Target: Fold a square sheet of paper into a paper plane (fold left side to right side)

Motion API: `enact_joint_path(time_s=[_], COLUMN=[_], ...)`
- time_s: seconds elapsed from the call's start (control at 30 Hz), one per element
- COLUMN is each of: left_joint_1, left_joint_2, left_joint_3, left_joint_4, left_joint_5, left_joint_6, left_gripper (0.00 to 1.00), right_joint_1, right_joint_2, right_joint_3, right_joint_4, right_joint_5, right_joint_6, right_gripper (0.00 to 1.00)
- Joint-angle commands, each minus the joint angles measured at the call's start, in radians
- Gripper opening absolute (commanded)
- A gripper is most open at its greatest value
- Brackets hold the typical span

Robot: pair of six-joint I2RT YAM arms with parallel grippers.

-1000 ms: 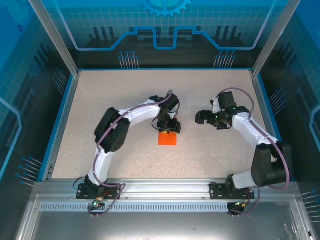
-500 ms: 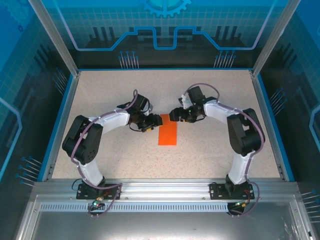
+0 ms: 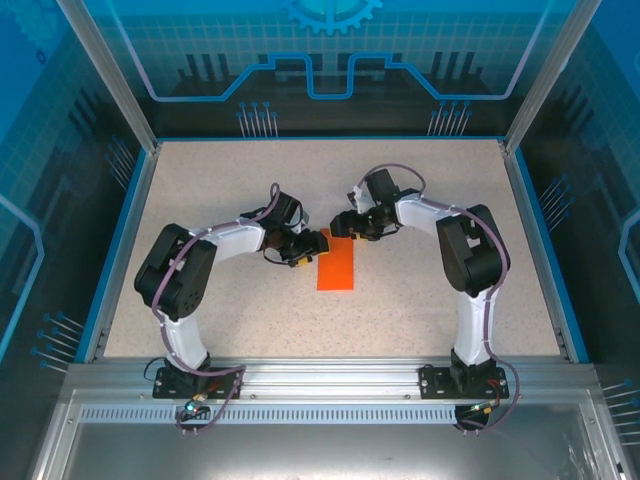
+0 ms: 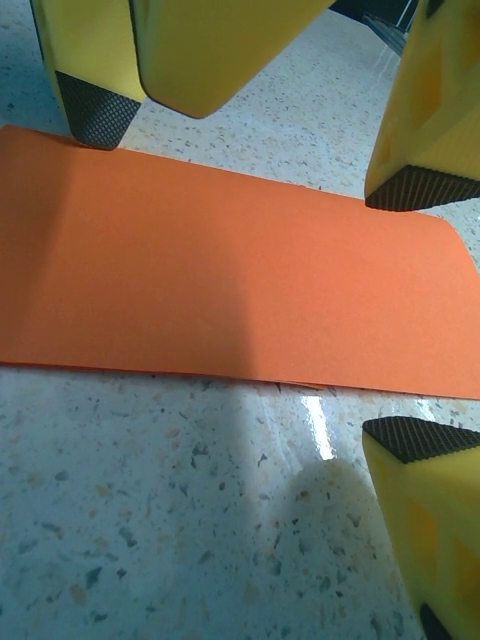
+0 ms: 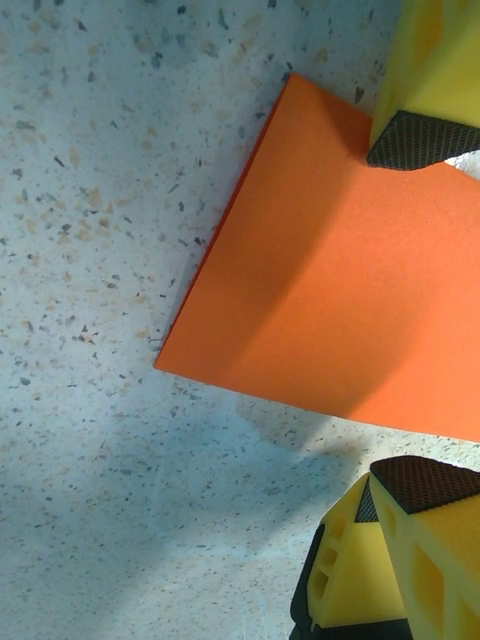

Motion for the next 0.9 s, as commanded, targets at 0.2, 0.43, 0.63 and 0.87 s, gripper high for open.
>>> enact_joint_path(time_s=[0.2,0.43,0.63,0.87], left_joint_1=[-0.001,-0.002,-0.004,-0.003], left_joint_2=[0.026,0.061,0.085,0.084], left_joint_3=[-0.004,0.002,0.006,0.002], left_joint_4=[0.004,0.030,0.047,0.049], left_joint_5=[0.029,0.074,0.111,0.119], left_joint_6=[-0.011,-0.025,-0.030,-0.029], left_gripper=[0.60,0.54,0.46,0.36], right_joint_1=[0.010,0.010,0.010,0.010], right_joint_2=[0.052,0.044,0.046,0.051], right_joint_3=[0.031,0.002,-0.002,-0.006], right_joint_4=[-0.044,-0.045,-0.043,-0.032], right_joint_5=[0.037,0.057,0.056,0.052], right_joint_6=[-0.024,-0.032,-0.034,-0.032], right_gripper=[0.78,0.71,0.71,0.71])
